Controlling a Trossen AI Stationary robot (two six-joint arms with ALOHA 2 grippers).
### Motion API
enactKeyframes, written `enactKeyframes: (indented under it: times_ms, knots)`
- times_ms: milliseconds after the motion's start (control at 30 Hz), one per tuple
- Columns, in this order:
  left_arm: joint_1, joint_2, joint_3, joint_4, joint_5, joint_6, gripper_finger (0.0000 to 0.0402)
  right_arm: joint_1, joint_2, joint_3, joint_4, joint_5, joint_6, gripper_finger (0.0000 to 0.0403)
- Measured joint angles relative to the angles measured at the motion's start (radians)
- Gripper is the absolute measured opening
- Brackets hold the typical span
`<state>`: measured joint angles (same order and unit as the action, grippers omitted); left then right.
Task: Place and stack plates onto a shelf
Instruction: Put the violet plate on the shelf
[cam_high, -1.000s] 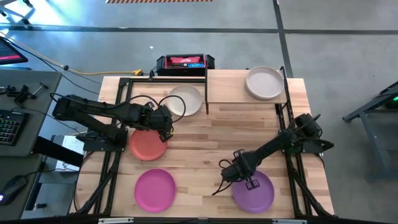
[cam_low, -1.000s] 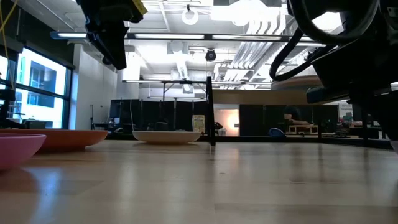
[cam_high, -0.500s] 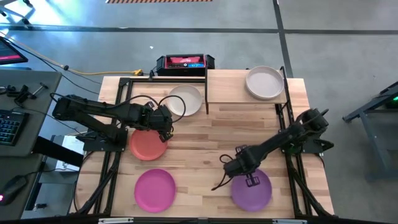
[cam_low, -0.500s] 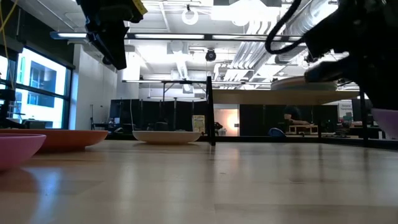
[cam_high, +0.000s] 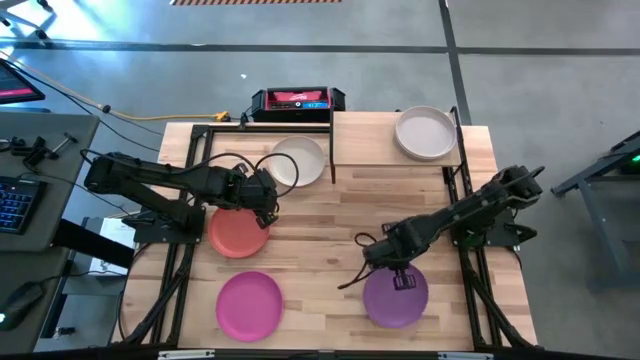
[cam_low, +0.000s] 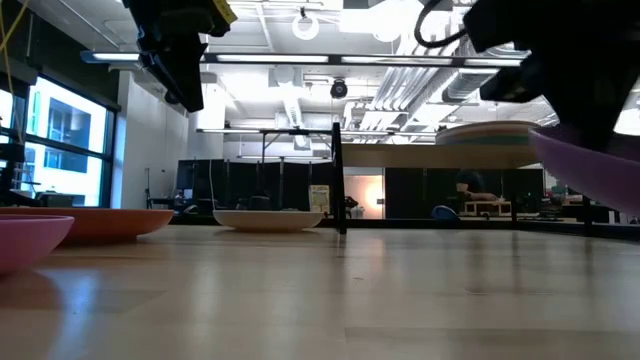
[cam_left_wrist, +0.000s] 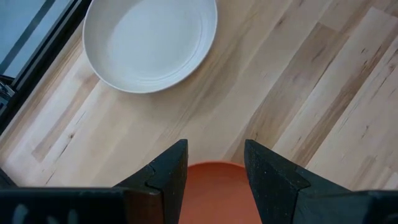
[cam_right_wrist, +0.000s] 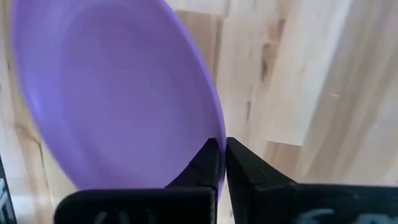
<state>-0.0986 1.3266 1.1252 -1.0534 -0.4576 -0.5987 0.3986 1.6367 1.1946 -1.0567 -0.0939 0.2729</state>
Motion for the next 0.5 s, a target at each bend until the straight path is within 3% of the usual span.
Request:
enactKeyframes:
  times_ms: [500]
  knots:
    - [0.000, 0.000, 0.000, 0.000, 0.003, 0.000, 0.0147, -0.135, -0.208, 0.000, -0.010, 0.042, 0.117, 0.0000]
